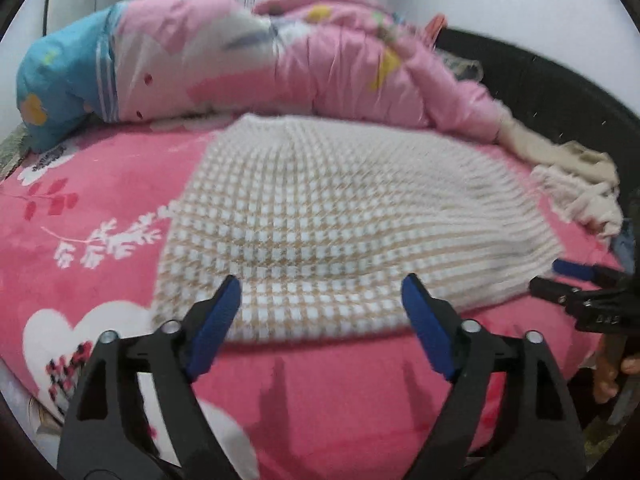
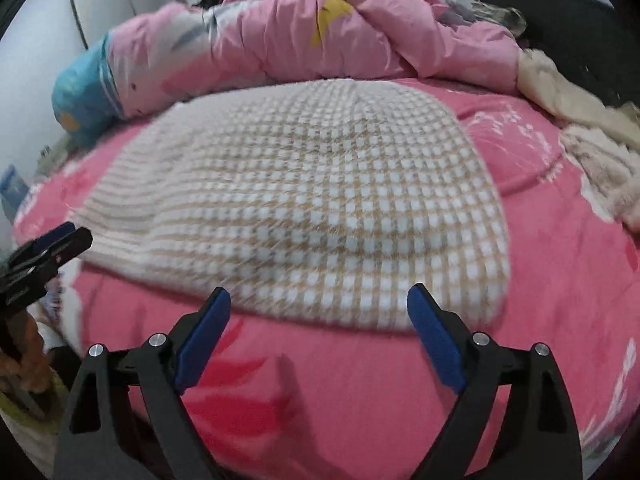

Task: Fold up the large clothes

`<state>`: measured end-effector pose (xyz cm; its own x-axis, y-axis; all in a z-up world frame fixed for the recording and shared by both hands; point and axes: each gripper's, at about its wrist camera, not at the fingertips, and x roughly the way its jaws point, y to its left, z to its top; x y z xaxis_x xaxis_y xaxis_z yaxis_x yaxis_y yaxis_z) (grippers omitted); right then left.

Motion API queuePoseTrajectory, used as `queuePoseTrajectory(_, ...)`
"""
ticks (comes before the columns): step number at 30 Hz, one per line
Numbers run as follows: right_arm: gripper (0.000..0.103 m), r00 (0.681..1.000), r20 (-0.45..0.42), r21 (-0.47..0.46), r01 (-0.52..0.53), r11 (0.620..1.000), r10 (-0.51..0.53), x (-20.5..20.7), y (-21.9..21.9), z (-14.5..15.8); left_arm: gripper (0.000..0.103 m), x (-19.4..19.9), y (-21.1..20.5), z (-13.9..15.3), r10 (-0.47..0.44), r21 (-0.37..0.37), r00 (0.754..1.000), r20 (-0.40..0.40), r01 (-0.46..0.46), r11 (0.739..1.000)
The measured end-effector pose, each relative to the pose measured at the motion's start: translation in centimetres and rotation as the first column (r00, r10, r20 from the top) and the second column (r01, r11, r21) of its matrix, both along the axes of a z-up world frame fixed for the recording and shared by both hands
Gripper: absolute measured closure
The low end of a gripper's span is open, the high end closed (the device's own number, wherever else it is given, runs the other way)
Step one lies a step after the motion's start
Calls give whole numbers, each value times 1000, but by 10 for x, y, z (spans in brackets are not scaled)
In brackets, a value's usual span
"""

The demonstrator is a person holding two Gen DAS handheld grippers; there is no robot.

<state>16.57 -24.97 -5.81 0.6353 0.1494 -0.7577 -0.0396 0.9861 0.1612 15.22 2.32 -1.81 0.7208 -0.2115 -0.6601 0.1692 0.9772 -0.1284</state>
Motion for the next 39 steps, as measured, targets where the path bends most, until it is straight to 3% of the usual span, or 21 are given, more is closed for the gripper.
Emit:
queuePoseTrajectory(5,10,999,41,1,13,1000,-13,-33,5,12,11,-21,-9,32,6,-19,997,73,-5,1000)
queuePoseTrajectory(13,8,993,115,-95,12,995,-1,-58,27,35,8,-42,-13,61,71,12,993,96,-72,997)
queuePoseTrajectory(17,7,990,143,-116,23,993,-6,-65,33,46,8,-46,-9,67,106,20,988,110,-109,994)
queuePoseTrajectory(23,6,986,168,-149,46,988,-20,-67,41,55,8,-50,-9,79,189,114,973,134,-204,972)
queuePoseTrajectory(29,6,979,197,-180,77,981,-40,-68,50,63,8,-56,-4,87,233,117,960,155,-252,961)
queuePoseTrajectory(39,6,974,223,-276,94,957,-31,-71,69,64,8,-53,-5,81,218,164,964,153,-242,956)
